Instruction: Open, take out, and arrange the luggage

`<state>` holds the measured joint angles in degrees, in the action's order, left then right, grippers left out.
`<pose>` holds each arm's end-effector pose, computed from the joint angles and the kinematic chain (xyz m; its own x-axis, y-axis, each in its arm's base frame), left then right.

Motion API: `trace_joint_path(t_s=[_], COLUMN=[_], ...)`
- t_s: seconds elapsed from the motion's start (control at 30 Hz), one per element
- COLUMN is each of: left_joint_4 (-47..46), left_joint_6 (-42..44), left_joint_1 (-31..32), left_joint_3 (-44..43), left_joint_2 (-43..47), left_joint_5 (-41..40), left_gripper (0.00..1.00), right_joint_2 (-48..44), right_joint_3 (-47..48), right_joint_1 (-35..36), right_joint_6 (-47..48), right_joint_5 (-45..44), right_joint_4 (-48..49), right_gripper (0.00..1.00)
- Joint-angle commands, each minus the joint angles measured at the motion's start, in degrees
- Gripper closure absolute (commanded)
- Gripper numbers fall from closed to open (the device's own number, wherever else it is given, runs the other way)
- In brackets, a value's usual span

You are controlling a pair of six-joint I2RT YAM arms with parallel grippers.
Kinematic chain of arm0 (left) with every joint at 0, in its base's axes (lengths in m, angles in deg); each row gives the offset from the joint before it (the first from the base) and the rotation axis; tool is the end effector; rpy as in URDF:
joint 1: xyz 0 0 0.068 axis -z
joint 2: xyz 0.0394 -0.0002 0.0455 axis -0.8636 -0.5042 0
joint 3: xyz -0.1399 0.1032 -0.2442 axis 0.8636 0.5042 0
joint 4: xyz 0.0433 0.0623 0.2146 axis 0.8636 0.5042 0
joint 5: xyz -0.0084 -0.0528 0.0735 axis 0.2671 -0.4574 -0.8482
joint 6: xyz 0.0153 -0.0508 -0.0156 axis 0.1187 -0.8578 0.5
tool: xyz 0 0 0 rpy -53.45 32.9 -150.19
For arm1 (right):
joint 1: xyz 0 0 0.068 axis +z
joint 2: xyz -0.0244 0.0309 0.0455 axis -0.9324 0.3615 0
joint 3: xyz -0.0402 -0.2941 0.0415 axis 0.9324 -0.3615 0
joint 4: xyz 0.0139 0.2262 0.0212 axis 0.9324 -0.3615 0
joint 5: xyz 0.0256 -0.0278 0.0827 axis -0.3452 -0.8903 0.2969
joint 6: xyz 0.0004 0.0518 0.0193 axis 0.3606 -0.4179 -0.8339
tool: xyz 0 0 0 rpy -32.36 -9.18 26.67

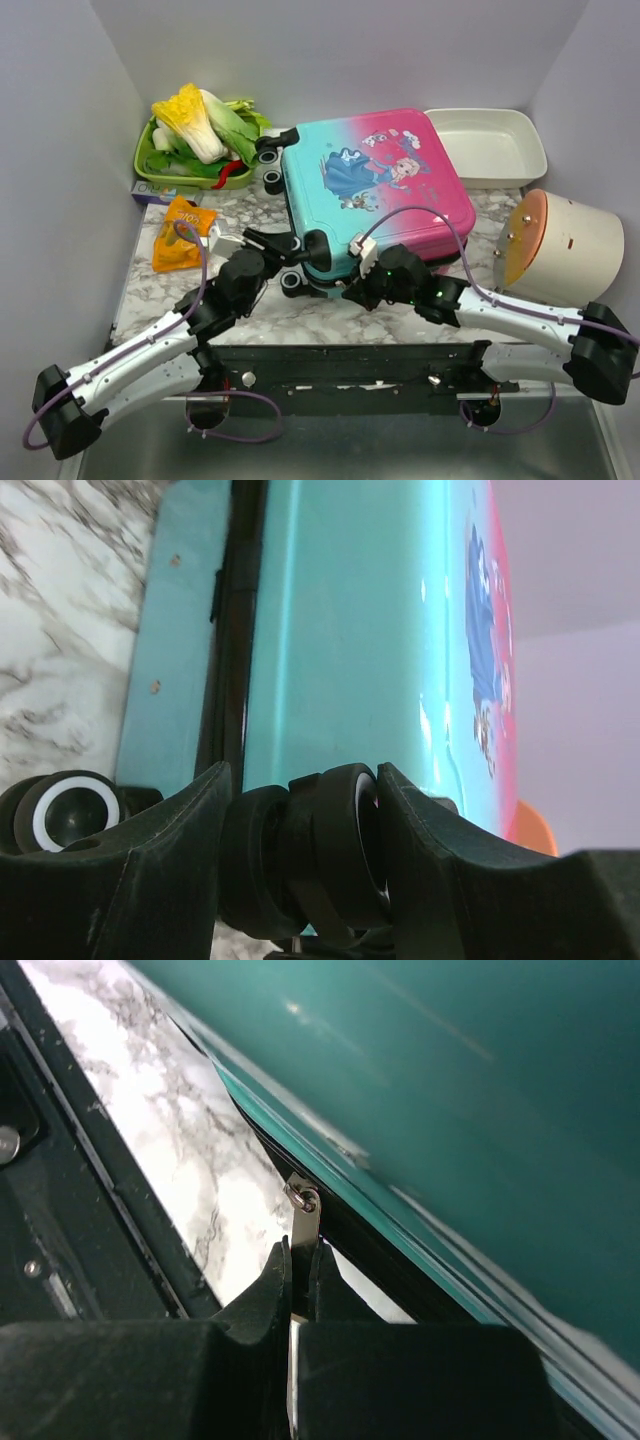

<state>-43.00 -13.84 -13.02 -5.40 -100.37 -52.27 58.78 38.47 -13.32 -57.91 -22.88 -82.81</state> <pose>0.1002 -0.0764 0.2916 -0.3065 -0.8645 -0.3983 -0.1681 0.4610 -0.8713 0.1166 0.1768 0.2705 -0.4135 -0.3397 -0.8447 -0.8200 0.5422 0.1833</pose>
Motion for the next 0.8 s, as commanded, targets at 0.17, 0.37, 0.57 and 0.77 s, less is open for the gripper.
trace_joint_path(t_s=[0.17, 0.37, 0.57, 0.77], left_joint_4=[7.51, 14.1, 40.89, 18.37], left_joint_6=[1.14, 6.67, 7.02, 47.23], left_joint_1=[25.36, 29.33, 29.24, 22.59], left_joint_3=[-3.18, -10.05, -21.9, -24.56], left_joint_2=[-6.97, -9.01, -5.07, -0.66], left_joint_5=[4.79, -2.67, -25.69, -25.47], left_gripper=[1.0, 0.56, 0.01, 0.01], right_joint_2=[-13.24, -15.19, -18.09, -20.37], right_joint_3=[-4.73, -6.15, -7.11, -8.43], right_joint_1=[1.65, 1.82, 1.82, 1.73], right_joint_6=[-4.6, -5.48, -5.83, -6.45], right_joint_5=[2.85, 4.54, -1.26, -3.38], right_joint_4=[10.19, 10.98, 7.38, 6.15], right_gripper=[0.99, 0.99, 0.99, 0.99])
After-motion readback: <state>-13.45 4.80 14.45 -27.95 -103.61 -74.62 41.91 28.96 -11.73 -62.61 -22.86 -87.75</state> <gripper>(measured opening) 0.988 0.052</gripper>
